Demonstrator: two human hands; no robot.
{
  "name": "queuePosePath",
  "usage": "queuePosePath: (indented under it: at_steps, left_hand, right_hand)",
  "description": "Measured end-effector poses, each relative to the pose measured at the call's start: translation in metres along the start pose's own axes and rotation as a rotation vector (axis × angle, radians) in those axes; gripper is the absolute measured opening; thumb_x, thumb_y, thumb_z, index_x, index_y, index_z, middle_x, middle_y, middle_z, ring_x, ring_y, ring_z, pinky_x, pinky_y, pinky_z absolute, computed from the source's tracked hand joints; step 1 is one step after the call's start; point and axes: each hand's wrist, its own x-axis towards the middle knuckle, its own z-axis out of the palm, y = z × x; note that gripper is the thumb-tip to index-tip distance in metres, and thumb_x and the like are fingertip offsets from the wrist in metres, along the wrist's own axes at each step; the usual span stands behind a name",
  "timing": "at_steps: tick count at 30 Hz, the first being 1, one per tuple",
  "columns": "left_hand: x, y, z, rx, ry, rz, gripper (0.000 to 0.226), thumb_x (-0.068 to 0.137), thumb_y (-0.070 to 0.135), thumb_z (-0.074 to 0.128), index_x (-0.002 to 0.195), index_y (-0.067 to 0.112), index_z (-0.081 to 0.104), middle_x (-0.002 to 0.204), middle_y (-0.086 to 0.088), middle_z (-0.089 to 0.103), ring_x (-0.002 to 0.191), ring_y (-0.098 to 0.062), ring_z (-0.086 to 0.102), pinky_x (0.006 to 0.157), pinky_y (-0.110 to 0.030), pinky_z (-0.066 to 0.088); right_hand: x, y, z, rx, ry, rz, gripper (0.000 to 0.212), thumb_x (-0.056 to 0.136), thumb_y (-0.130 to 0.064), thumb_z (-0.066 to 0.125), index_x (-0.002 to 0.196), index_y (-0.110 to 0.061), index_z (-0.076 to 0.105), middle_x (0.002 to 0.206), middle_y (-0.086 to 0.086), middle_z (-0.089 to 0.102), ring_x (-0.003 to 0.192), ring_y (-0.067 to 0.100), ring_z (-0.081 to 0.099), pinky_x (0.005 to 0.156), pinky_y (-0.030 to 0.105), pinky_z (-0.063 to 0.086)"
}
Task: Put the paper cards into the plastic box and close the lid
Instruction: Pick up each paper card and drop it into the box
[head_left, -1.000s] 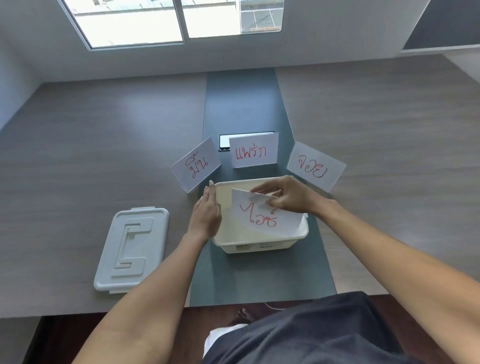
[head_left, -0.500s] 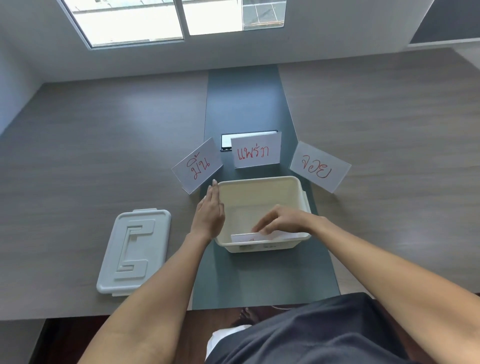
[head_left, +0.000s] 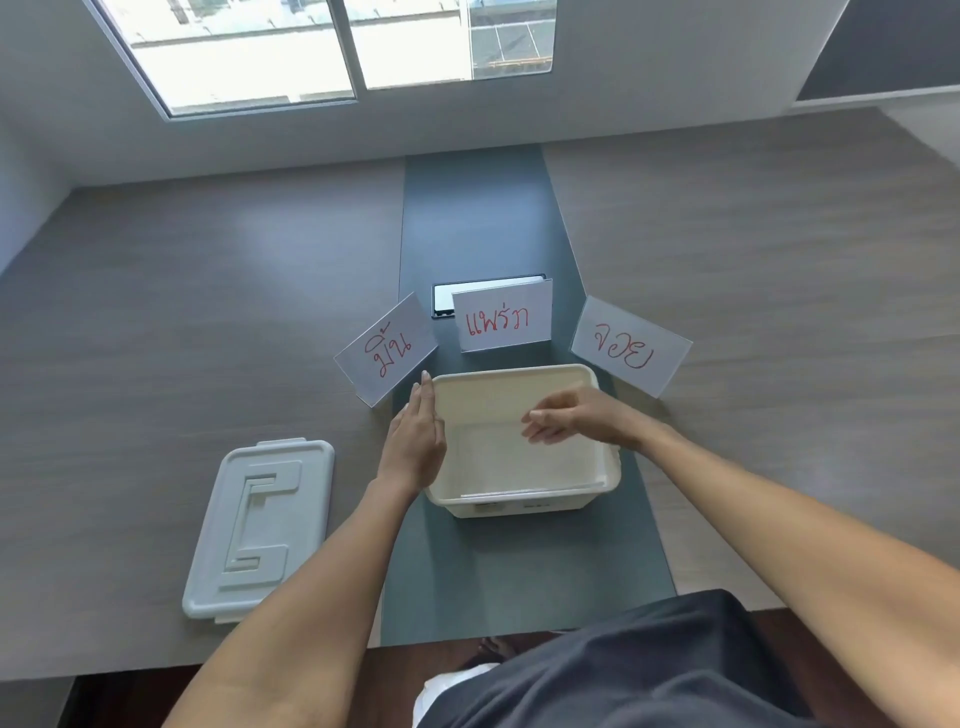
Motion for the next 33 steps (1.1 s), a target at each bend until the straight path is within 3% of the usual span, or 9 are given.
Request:
queuePosePath:
  at_steps: [5, 10, 12, 15, 18, 22, 25, 29, 33]
  left_hand:
    - [0.005, 0.003, 0.001, 0.009, -0.007, -0.01, 0.062, 0.098, 0.008, 0.03, 0.156, 0.008, 0.009, 0.164, -0.01, 0.017, 0.15, -0.025, 0.017, 0.121, -0.038, 0.019]
    - [0.008, 0.006, 0.005, 0.012, -0.002, -0.017, 0.062, 0.098, 0.008, 0.03, 0.156, 0.009, 0.008, 0.164, -0.009, 0.016, 0.15, -0.024, 0.018, 0.12, -0.038, 0.02]
    - [0.008, 0.006, 0.006, 0.02, 0.007, -0.012, 0.062, 0.098, 0.008, 0.03, 0.156, 0.009, 0.008, 0.164, -0.008, 0.016, 0.15, -0.023, 0.018, 0.12, -0.038, 0.02]
    - [0.008, 0.003, 0.008, 0.035, 0.007, -0.008, 0.061, 0.098, 0.009, 0.028, 0.156, 0.009, 0.008, 0.164, -0.006, 0.015, 0.151, -0.02, 0.017, 0.12, -0.036, 0.021]
    - [0.009, 0.001, 0.01, 0.051, 0.006, -0.001, 0.061, 0.099, 0.01, 0.027, 0.156, 0.008, 0.006, 0.165, -0.005, 0.013, 0.151, -0.018, 0.015, 0.121, -0.035, 0.02]
    - [0.008, 0.001, 0.01, 0.072, 0.014, 0.022, 0.061, 0.099, 0.009, 0.028, 0.156, 0.008, 0.006, 0.165, -0.004, 0.01, 0.151, -0.017, 0.013, 0.121, -0.033, 0.017]
    - [0.008, -0.001, 0.01, 0.082, 0.017, 0.029, 0.061, 0.099, 0.01, 0.028, 0.156, 0.008, 0.006, 0.165, -0.005, 0.011, 0.151, -0.016, 0.013, 0.122, -0.033, 0.017]
    - [0.007, 0.001, 0.011, 0.086, 0.023, 0.02, 0.061, 0.099, 0.009, 0.028, 0.156, 0.007, 0.007, 0.165, -0.005, 0.011, 0.151, -0.017, 0.014, 0.121, -0.033, 0.018]
    - [0.007, 0.002, 0.011, 0.091, 0.031, 0.02, 0.061, 0.099, 0.008, 0.029, 0.156, 0.006, 0.007, 0.165, -0.006, 0.012, 0.151, -0.018, 0.015, 0.121, -0.034, 0.019]
  right_hand:
    - [0.003, -0.017, -0.038, -0.021, 0.313, -0.14, 0.024, 0.098, -0.017, 0.059, 0.11, -0.001, 0.072, 0.101, 0.009, 0.077, 0.093, 0.021, 0.075, 0.091, 0.044, 0.058]
    - [0.009, -0.008, -0.071, -0.347, 0.725, -0.196, 0.026, 0.094, -0.019, 0.059, 0.114, -0.017, 0.074, 0.119, 0.0, 0.073, 0.11, 0.016, 0.067, 0.099, 0.028, 0.048]
    - [0.012, 0.005, -0.086, -0.55, 0.745, -0.168, 0.034, 0.093, -0.019, 0.057, 0.125, -0.018, 0.068, 0.138, -0.001, 0.062, 0.125, 0.022, 0.059, 0.106, 0.034, 0.044]
    - [0.012, 0.027, -0.105, -0.855, 0.652, 0.052, 0.056, 0.095, -0.025, 0.053, 0.149, -0.019, 0.043, 0.164, 0.003, 0.025, 0.147, 0.027, 0.03, 0.116, 0.043, 0.027]
    - [0.01, 0.047, -0.12, -0.986, 0.603, 0.184, 0.073, 0.096, -0.031, 0.05, 0.159, -0.021, 0.014, 0.167, 0.007, -0.003, 0.154, 0.028, 0.001, 0.122, 0.044, 0.01]
    - [0.009, 0.059, -0.124, -0.911, 0.533, 0.388, 0.081, 0.099, -0.026, 0.045, 0.158, -0.023, -0.01, 0.165, 0.009, -0.018, 0.153, 0.032, -0.011, 0.123, 0.048, 0.002]
    - [0.013, 0.063, -0.116, -0.899, 0.535, 0.433, 0.08, 0.097, -0.023, 0.045, 0.158, -0.017, -0.007, 0.164, 0.017, 0.007, 0.15, 0.038, 0.011, 0.12, 0.047, 0.015]
    - [0.02, 0.06, -0.11, -0.936, 0.599, 0.397, 0.067, 0.094, -0.014, 0.045, 0.155, -0.012, 0.018, 0.138, 0.021, 0.045, 0.125, 0.039, 0.045, 0.104, 0.044, 0.033]
    - [0.023, 0.058, -0.106, -0.784, 0.628, 0.327, 0.031, 0.091, -0.003, 0.041, 0.121, -0.01, 0.047, 0.122, 0.02, 0.06, 0.106, 0.041, 0.059, 0.085, 0.044, 0.048]
